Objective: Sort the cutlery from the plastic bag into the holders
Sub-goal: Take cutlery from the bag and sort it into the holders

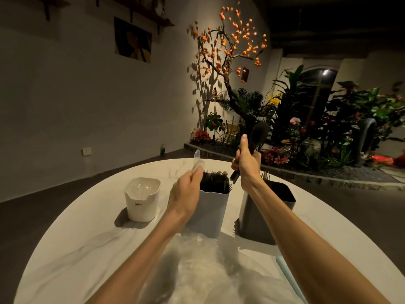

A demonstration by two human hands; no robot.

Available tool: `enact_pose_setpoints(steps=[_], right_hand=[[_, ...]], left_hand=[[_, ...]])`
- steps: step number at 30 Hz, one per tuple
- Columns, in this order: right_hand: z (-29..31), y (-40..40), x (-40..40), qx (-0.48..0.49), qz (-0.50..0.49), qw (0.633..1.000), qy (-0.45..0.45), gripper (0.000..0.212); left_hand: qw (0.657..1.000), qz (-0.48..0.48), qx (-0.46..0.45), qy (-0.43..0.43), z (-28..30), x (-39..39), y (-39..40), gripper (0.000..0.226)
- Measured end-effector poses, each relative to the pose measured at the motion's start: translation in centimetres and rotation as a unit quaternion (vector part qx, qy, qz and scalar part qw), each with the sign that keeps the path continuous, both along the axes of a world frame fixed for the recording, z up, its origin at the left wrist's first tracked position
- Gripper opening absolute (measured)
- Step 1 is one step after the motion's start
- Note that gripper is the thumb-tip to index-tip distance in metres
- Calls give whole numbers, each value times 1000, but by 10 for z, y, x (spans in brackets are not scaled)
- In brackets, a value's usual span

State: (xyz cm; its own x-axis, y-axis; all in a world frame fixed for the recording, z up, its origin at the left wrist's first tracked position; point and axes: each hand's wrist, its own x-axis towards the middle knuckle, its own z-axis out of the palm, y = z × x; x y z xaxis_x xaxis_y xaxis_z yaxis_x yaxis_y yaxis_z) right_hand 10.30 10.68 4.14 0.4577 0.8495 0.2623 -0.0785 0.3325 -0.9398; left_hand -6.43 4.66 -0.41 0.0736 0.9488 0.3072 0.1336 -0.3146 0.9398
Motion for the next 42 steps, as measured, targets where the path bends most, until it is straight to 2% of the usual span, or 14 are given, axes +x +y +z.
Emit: enact_pose_setpoints(steps=[3,6,9,15,18,21,23,24,26,28,32,35,39,42], right_hand=[[-6,3,-8,-32,25,998,49,38],[-3,4,-10,-34,39,996,74,34],[-2,6,-12,-37,45,996,63,32],[-18,6,-14,-35,36,997,-63,52],[-33,5,-19,-55,11,985,-165,58],[-49,1,-24,-68,-2,973,-222,50],[-38,0,-23,-41,3,977,-209,26],[-29,0,-21,-23,7,983,-181,23],[-9,1,-17,23,11,992,-122,42],[3,4,-11,54,-10,990,-130,51],[-7,8,-5,-1,-3,949,-315,20],[-32,5,-9,-70,22,897,-436,42],[-25,-1,-4,-58,-4,858,-511,47],[-23,-11,-3,-55,41,812,-579,56]], left_hand=[[997,38,12,62,17,2,20,45],[998,-12,-18,51,12,6,35,46],[999,-7,-31,34,8,6,42,48],[998,-27,-52,20,8,2,43,49],[998,-28,-58,14,7,-1,43,48],[997,-35,-68,15,4,-4,43,49],[997,-41,-69,11,3,-5,41,49],[996,-44,-71,7,3,-5,41,49],[996,-44,-73,6,4,-4,40,50],[996,-42,-75,13,4,-4,41,50],[996,-44,-80,13,5,-4,40,50],[996,-43,-82,5,5,-4,41,50],[995,-45,-87,3,5,-5,40,50],[995,-49,-90,1,3,-5,41,48]])
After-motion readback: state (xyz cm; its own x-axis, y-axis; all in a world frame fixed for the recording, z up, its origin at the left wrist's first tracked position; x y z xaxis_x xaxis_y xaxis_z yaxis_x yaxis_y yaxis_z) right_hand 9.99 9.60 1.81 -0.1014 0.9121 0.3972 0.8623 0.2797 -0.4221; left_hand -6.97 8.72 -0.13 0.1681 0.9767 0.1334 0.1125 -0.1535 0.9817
